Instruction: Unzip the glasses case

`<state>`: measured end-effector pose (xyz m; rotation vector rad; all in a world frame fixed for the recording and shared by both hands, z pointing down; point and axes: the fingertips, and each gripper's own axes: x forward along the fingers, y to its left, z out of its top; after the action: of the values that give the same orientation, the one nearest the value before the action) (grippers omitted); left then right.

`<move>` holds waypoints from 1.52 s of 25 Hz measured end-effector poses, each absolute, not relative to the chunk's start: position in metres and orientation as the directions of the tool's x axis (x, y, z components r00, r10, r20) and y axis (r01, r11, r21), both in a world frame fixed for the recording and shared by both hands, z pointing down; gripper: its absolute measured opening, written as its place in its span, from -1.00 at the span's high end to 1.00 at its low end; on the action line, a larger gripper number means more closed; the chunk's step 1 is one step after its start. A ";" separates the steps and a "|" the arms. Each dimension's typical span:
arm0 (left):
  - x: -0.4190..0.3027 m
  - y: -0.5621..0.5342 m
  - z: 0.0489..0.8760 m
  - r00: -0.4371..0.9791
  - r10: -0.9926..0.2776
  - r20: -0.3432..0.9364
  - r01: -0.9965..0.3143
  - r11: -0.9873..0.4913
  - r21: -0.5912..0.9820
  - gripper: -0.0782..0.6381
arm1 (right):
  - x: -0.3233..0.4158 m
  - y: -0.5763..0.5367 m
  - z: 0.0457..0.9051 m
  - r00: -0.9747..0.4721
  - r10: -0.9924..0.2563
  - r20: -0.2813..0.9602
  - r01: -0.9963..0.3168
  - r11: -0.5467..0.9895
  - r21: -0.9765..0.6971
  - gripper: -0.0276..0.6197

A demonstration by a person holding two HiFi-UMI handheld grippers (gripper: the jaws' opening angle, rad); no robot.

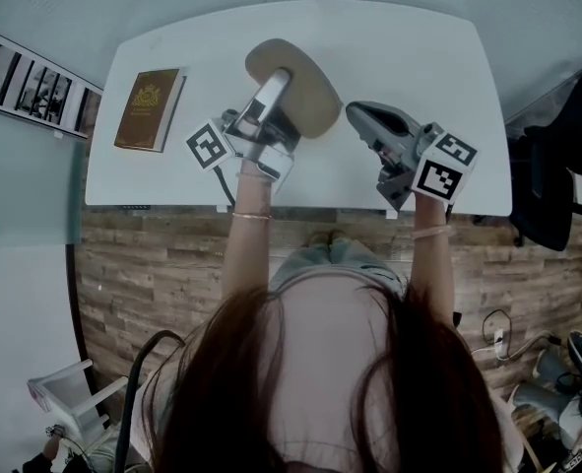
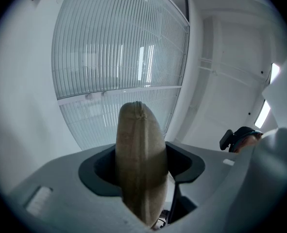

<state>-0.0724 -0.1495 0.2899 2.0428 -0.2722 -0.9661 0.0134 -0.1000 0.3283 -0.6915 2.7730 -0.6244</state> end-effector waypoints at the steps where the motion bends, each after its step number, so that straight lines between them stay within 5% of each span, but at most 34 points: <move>1: -0.072 -0.152 0.290 0.678 -0.501 -0.538 0.146 -0.625 0.767 0.00 | 0.014 -0.102 0.329 -0.867 -0.488 -0.103 -0.396 0.799 -0.452 0.91; 38: -0.075 -0.171 0.303 0.621 -0.573 -0.534 0.145 -0.586 0.797 0.00 | 0.009 -0.102 0.352 -0.907 -0.419 -0.035 -0.347 0.793 -0.502 0.91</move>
<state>-0.0746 -0.1713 0.3029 1.9640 -0.3373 -1.0295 0.0087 -0.1021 0.3519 -0.6093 2.8362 -0.7519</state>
